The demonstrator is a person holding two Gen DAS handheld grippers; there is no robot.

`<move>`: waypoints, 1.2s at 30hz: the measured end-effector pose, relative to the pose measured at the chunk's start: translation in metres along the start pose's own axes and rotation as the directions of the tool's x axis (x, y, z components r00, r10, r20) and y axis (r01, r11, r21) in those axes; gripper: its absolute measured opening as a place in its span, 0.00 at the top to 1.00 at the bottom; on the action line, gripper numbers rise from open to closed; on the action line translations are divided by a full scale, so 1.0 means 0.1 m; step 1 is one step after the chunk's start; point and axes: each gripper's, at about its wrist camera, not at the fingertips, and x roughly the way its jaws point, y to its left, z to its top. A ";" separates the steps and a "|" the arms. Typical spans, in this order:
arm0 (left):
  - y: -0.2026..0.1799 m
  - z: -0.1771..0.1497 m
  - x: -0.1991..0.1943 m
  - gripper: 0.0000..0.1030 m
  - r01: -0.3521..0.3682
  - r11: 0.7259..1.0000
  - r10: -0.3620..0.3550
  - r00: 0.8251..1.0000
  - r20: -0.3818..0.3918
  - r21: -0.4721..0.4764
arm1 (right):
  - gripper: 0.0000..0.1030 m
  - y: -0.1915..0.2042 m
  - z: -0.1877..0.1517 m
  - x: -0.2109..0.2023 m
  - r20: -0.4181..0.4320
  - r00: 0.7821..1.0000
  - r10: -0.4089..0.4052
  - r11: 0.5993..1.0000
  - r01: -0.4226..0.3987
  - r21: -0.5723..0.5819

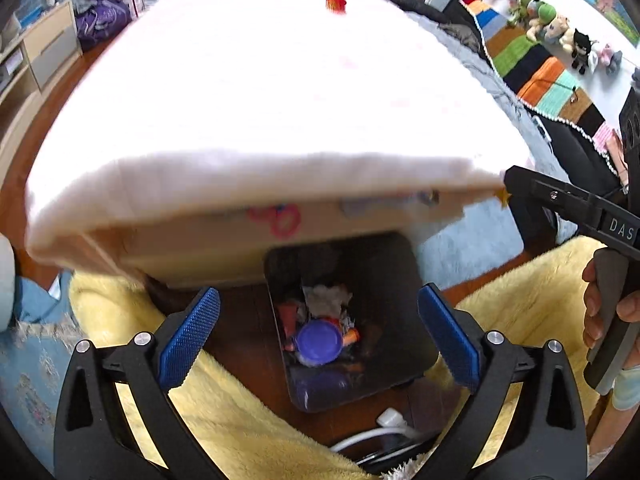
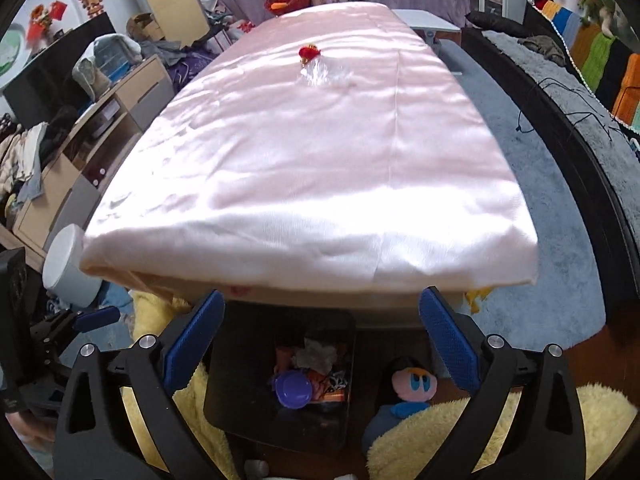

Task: Collect trash
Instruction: 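Grasp the clear plastic bag with the right tool while the left tool grasps the red lantern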

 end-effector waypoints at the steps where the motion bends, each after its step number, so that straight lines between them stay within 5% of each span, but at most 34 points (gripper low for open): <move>1: -0.01 0.07 -0.04 0.08 -0.008 1.000 0.008 1.000 0.011 0.004 | 0.04 -0.02 0.07 -0.03 0.014 1.000 0.001 1.000 -0.001 0.003; 13: 0.07 0.88 -0.10 0.08 -0.080 0.997 0.078 0.995 0.059 0.022 | 0.04 -0.21 0.83 0.08 0.079 0.997 -0.026 1.000 0.027 -0.007; 27: 0.19 1.96 0.23 0.08 -0.124 0.992 0.123 0.987 0.105 0.009 | 0.05 -0.24 1.79 0.85 0.118 0.993 -0.003 0.999 0.008 -0.039; 30: 0.25 2.18 0.30 0.08 -0.140 0.990 0.140 0.984 0.111 -0.008 | 0.10 -0.24 1.93 0.99 0.122 0.992 0.011 0.999 -0.006 -0.044; 36: 0.29 2.53 0.47 0.08 -0.170 0.985 0.167 0.979 0.112 0.012 | 0.34 -0.15 2.14 1.36 0.075 0.997 0.028 0.994 -0.020 -0.105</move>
